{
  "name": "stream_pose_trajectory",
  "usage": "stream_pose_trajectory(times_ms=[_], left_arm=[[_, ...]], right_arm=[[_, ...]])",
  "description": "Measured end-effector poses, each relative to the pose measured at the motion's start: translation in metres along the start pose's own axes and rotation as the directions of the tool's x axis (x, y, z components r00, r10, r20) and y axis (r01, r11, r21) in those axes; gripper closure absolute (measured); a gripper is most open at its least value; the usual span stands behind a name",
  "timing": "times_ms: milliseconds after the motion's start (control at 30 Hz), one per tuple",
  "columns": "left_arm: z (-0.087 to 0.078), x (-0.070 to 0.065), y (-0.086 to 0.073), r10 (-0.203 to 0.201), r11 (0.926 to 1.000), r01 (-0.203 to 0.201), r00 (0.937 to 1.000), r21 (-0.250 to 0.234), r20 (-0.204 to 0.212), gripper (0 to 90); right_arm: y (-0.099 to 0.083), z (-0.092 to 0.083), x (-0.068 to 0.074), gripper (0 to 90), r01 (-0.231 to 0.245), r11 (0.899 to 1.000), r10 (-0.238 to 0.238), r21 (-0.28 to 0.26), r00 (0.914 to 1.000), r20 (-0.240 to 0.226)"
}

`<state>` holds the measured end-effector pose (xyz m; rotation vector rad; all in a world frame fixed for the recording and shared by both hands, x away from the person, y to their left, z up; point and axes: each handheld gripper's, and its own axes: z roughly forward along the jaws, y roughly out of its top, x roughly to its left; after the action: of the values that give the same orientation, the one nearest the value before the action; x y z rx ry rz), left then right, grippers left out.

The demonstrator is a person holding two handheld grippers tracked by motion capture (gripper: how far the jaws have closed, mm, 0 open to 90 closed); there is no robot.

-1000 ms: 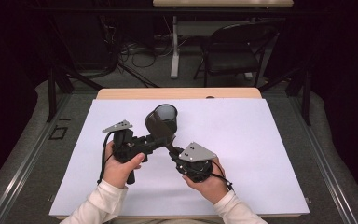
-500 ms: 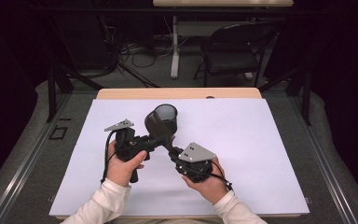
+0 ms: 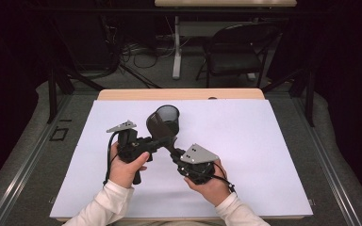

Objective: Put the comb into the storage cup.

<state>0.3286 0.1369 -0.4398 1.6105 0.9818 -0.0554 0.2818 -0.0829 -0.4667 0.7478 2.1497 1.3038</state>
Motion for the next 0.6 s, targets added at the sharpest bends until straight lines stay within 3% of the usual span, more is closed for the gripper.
stream_pose_trajectory(times_ms=[600], left_arm=[[0.0030, 0.0008, -0.0016, -0.040, 0.9992, 0.040, 0.9991, -0.007, 0.010, 68.1]], right_arm=[[-0.0004, 0.0001, -0.0005, 72.8, -0.002, 1.000, 0.002, 0.002, 1.0000, -0.002]])
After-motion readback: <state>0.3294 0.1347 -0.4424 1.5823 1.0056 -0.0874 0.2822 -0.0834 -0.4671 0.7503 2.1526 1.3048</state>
